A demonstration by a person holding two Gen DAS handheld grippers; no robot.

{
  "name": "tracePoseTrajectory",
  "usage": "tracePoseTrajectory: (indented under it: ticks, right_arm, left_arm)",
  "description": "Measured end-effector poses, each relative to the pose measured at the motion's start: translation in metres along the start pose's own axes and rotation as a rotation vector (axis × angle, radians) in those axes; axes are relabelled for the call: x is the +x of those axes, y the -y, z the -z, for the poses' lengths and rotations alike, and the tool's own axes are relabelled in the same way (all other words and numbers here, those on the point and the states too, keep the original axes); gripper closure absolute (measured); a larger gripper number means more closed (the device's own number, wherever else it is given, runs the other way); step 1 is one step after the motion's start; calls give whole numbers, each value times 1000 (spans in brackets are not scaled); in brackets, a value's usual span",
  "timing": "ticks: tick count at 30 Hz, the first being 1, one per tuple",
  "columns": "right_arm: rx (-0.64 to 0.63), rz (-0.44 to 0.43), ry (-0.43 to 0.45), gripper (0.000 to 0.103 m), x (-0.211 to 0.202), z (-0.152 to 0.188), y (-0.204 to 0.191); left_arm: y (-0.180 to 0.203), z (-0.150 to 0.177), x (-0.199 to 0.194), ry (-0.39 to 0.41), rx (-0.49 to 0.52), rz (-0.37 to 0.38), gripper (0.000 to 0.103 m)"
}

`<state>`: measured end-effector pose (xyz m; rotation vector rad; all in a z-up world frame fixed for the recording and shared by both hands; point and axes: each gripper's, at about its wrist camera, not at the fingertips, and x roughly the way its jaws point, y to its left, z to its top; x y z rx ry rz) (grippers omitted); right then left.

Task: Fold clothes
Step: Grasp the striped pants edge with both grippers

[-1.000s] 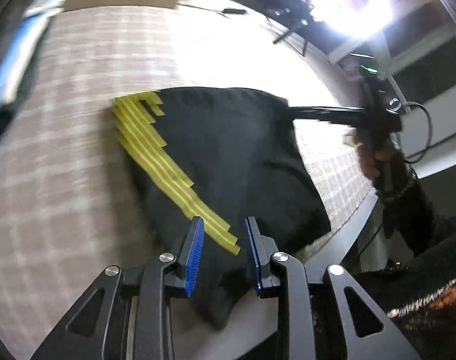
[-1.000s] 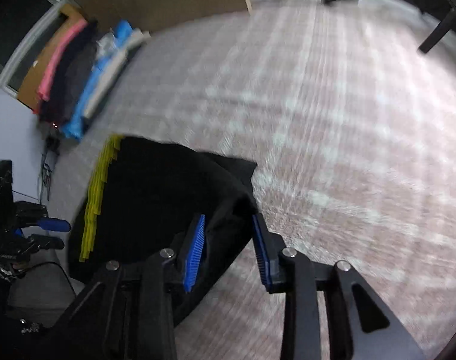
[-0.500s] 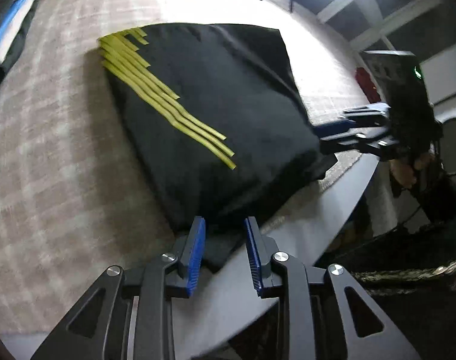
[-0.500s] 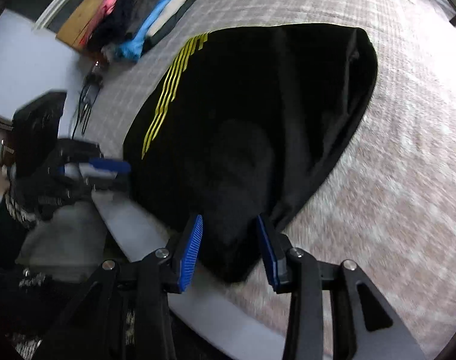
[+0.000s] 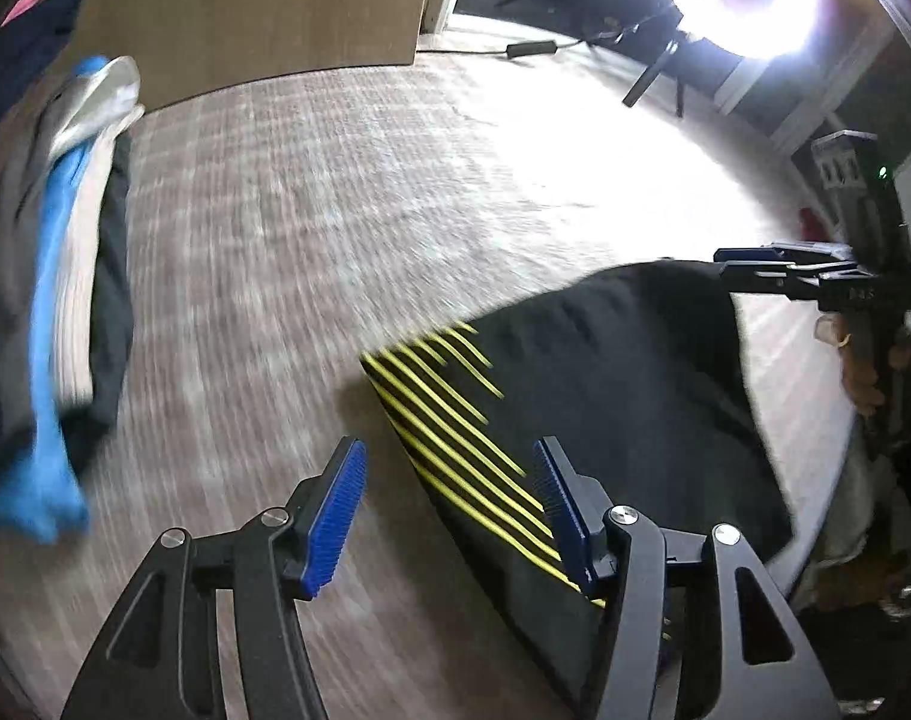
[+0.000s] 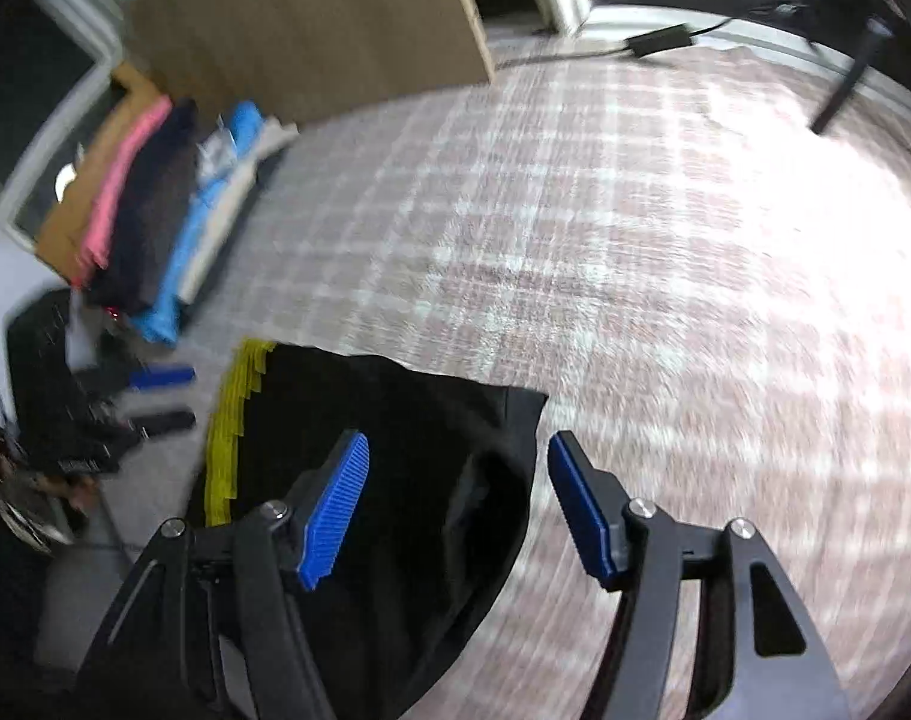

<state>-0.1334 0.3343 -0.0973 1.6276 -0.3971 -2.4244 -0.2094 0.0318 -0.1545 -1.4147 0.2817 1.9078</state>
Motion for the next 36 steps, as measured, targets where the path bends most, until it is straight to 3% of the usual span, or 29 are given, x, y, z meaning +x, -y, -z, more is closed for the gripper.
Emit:
tracePoseTrajectory:
  ticks: [4,14,25,29,33,36]
  right_arm:
    - [-45,47,-36,41,16,-5,7]
    - [-95,14,-63,41,26,-13,28]
    - [-212,-14,-111,43,36,-15,11]
    - [-201,-34,-117,67,37,-19,16]
    - [-173,-75,-137,67,34,-20,26]
    - [-212,-74,-161,64,36,-22,22]
  left_arm:
    - [-13,-16,15,-30,34,-22,48]
    - [-13,-34,36,-51,145,-22,47]
    - [1,-25,41,-62,235,-6,63]
    - [-7,-26,40,-61,210,0,77]
    - [-8,-26,40,-71,212,1,80]
    - [-7,-27,42,-84,218,-7,76]
